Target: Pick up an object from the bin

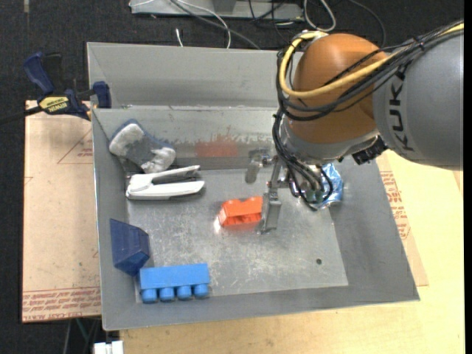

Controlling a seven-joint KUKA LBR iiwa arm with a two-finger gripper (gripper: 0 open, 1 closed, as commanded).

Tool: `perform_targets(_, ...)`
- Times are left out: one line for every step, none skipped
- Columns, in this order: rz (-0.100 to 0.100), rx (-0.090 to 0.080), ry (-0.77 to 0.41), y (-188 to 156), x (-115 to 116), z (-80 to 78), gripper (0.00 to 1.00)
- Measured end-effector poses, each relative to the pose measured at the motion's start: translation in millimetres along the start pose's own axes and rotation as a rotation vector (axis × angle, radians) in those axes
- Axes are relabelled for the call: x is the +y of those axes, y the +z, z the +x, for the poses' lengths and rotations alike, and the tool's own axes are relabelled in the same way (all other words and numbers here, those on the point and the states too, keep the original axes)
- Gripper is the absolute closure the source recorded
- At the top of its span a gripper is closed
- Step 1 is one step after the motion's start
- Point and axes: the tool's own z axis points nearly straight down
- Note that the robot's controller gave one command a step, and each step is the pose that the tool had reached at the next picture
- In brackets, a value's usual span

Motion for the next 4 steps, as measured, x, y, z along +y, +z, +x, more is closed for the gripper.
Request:
perform_targets(0.000, 0.000, 0.000, 0, 0, 0.0, 0.00)
perform_targets(-0.001, 0.001, 0.154, 51, 2, -1.2, 0.00)
perform_targets(-0.003, -0.004, 0.325, 38, 28, -8.8, 0.00)
perform_targets(0.002, 0.007, 0.262, 90, 7, -0.8, 0.00)
